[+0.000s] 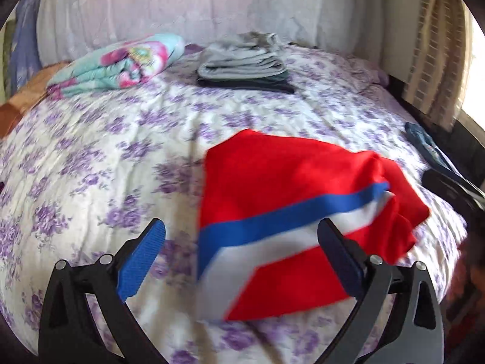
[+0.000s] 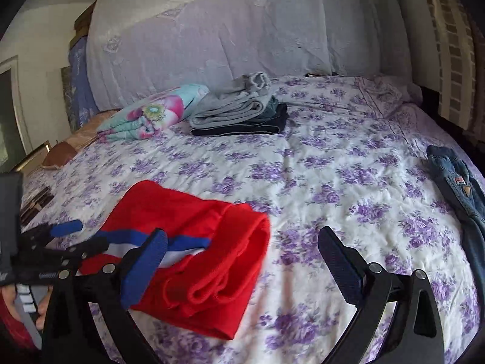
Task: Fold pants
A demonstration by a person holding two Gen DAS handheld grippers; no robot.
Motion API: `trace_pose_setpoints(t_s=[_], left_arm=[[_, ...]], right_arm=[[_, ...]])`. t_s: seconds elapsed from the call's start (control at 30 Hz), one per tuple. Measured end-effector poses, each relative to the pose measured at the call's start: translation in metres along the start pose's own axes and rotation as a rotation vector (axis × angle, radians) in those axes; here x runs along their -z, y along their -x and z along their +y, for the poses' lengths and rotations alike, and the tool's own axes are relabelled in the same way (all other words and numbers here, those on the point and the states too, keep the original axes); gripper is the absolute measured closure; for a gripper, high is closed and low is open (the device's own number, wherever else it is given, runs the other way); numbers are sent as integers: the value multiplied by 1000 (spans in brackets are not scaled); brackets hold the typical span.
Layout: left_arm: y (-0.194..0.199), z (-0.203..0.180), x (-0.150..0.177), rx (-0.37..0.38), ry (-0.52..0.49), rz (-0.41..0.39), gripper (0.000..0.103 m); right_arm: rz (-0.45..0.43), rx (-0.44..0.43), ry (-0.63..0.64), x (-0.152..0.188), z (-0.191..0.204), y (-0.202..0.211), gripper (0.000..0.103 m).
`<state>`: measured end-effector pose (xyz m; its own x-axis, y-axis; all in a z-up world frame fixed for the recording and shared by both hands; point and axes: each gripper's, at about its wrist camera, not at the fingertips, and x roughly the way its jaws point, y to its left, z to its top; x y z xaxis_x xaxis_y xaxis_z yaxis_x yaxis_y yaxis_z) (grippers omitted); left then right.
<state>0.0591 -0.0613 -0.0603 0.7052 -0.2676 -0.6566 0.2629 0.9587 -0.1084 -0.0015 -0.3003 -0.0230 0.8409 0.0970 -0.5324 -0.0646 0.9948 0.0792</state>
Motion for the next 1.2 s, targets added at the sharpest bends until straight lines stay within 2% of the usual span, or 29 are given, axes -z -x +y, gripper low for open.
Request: trace_pose_setpoints(t_s=[0.03,0.1,0.13,0.23,0.3,0.37,0.43,0.5,0.57,0.6,0.67,0.73,0.9,1.0,1.07,1.13,1.17,1.2], left_arm=[[-7,7,-1,-14,19,14,5],[-16,13,3,-29,28,21,4],[-21,16,7,-21,32,19,4],[-24,23,12,6,53,11,4],[-24,24,12,12,59,13,4],[-25,26,13,16,69,10,4],[-25,28,14,24,79,11,4],[-24,27,15,25,81,8,4],[-23,27,16,20,79,2,4],[-23,27,16,19,78,-1,4],[-22,27,17,17,76,-3,4],[-22,28,17,20,80,-3,4],[-22,28,17,20,87,-4,4],[-23,28,17,21,86,-3,4],[-23,28,17,23,87,-2,4],[-23,28,17,25,89,-2,4],[-23,28,18,28,90,-1,4],[-23,28,18,30,89,1,4]], right_arm=[[38,19,48,5,9,-7,3],[132,114,133,23,14,-32,3],[148,78,107,33,6,-41,3],[179,-51,-101,41,-24,-45,3],[145,-24,-89,37,-18,-35,3],[64,24,-16,29,1,-16,3],[8,26,41,23,16,-3,3],[30,42,98,20,26,-8,3],[115,124,159,31,30,-31,3],[159,110,158,40,26,-43,3],[147,30,41,46,9,-43,3],[162,4,-10,40,3,-40,3],[7,25,45,10,22,-11,3],[-10,30,67,-12,34,-17,3],[13,71,98,-17,39,-34,3],[125,160,139,-9,38,-71,3],[198,169,158,1,36,-90,3],[216,126,123,7,29,-97,3]])
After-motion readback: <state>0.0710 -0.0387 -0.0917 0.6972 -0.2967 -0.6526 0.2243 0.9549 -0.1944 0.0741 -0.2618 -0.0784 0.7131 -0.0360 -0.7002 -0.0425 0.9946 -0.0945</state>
